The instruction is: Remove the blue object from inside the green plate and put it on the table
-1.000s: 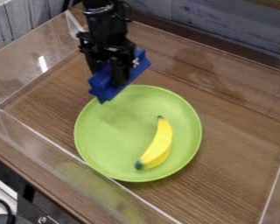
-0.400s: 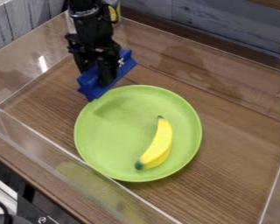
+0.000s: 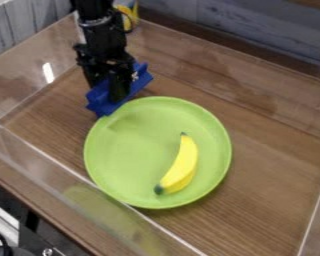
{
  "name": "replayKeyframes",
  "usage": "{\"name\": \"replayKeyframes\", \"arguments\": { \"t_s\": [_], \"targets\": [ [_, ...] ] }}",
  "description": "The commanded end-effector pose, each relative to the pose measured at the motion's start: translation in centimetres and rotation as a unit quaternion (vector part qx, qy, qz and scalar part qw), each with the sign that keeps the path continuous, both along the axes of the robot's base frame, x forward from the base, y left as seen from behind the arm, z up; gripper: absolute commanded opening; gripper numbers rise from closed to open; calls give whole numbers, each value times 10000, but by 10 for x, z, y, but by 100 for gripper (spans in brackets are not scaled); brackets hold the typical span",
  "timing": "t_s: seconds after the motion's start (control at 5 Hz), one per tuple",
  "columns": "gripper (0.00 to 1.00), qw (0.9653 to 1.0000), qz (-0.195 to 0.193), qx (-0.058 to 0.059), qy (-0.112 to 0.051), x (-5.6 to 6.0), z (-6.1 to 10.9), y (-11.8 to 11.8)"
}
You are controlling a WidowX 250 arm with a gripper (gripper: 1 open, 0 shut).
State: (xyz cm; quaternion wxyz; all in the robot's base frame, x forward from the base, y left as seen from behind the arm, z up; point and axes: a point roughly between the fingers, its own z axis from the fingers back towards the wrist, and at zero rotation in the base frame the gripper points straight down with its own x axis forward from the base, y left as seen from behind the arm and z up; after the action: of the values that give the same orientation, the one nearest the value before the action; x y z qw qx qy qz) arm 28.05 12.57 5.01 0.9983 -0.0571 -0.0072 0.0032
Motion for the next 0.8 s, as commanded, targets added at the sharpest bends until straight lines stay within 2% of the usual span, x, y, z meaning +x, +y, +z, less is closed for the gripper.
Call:
{"name": "replayKeyframes", "arguments": {
  "t_s": [0.0,0.6],
  "targets": [
    [0,9996,20,119,-261,8,11,8],
    [0,9997,-10,60,-229,1,0,6]
  ]
}}
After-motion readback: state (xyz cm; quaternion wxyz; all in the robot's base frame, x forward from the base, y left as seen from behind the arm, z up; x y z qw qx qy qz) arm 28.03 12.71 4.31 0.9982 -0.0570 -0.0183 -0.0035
